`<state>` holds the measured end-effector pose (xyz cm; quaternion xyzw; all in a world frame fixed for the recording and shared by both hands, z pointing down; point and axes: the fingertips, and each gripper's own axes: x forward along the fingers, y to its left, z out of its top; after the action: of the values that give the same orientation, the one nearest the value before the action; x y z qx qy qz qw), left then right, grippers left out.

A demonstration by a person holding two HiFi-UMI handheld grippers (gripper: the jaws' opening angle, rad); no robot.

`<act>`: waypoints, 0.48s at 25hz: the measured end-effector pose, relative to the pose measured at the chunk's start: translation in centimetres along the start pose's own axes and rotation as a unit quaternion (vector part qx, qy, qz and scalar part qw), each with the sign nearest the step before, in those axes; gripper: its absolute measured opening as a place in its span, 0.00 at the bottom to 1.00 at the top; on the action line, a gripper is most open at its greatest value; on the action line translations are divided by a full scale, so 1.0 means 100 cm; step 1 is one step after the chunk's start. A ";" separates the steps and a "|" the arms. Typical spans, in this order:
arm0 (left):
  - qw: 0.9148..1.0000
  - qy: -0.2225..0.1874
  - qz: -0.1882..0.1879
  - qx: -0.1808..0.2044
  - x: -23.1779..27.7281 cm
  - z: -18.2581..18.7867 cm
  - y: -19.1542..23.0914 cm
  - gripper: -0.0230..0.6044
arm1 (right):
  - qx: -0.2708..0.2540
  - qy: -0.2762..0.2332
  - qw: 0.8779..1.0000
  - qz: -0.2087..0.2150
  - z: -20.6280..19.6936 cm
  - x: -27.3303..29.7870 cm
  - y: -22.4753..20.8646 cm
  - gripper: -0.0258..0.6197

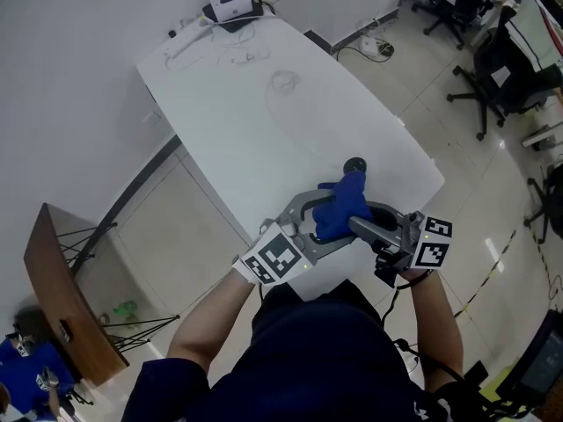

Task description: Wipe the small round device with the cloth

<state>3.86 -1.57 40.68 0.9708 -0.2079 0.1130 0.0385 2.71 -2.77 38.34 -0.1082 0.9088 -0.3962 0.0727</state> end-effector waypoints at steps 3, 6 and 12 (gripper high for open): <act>1.000 -0.015 0.005 -0.003 -0.005 0.010 -0.004 0.46 | 0.022 -0.034 0.998 0.046 0.008 -0.006 0.014 0.27; 0.999 -0.013 0.035 -0.006 -0.011 0.004 0.005 0.29 | 0.018 -0.062 0.997 0.053 0.017 -0.012 0.016 0.35; 0.995 0.027 0.087 -0.032 -0.006 -0.017 0.041 0.26 | 0.002 -0.174 0.983 -0.058 0.054 -0.050 -0.019 0.35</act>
<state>1.26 -4.86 42.27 0.9439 -0.2944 0.1350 0.0651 8.98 -6.56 36.39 -0.2278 0.8737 -0.3768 0.2069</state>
